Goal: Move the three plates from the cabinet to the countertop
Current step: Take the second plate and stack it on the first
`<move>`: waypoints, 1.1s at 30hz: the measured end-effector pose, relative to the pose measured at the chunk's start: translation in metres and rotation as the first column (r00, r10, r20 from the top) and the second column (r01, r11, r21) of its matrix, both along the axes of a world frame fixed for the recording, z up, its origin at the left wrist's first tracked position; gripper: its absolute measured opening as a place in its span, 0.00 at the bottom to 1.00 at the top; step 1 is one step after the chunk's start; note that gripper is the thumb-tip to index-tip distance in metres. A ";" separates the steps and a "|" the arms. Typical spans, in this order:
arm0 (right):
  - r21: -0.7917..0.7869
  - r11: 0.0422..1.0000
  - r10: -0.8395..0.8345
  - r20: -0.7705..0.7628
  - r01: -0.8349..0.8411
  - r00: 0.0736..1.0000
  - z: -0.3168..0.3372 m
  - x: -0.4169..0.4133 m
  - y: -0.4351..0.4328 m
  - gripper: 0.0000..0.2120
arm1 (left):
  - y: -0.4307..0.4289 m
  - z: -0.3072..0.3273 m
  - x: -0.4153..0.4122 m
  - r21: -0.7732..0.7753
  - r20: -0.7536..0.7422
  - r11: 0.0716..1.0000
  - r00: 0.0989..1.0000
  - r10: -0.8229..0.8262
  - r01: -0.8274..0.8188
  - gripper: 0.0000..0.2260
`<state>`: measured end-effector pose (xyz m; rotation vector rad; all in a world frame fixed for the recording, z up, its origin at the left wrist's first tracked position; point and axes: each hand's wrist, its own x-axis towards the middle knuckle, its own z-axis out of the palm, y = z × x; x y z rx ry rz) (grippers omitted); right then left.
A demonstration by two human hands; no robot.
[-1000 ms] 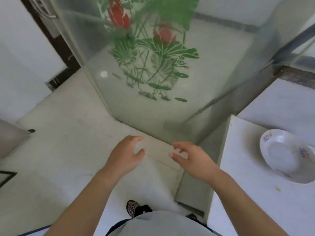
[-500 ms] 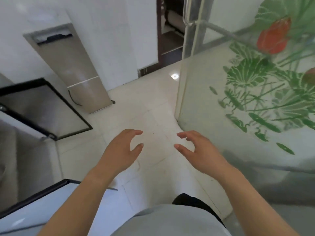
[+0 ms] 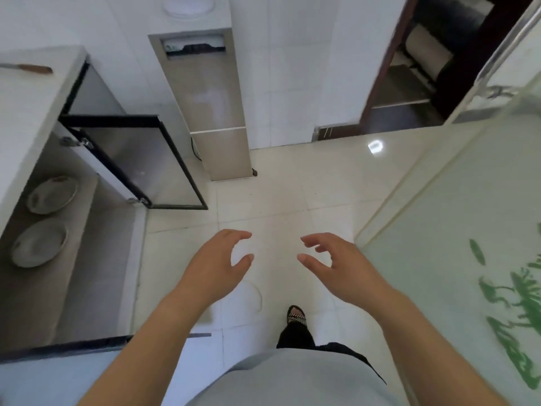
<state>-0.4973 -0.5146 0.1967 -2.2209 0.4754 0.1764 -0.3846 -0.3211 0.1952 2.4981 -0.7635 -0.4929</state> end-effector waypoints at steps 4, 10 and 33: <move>-0.015 0.997 0.076 0.020 -0.076 0.997 0.003 0.067 -0.034 0.19 | -0.026 0.005 0.045 0.010 0.009 0.997 0.997 0.079 -0.079 0.18; 0.007 0.942 0.335 0.032 -0.335 0.942 -0.002 0.166 -0.017 0.19 | 0.004 0.008 0.091 0.028 0.016 0.946 0.947 0.322 -0.322 0.19; -0.171 0.614 0.788 0.076 -0.771 0.611 0.022 0.522 0.196 0.18 | 0.220 0.007 0.346 -0.065 -0.016 0.644 0.646 0.763 -0.762 0.19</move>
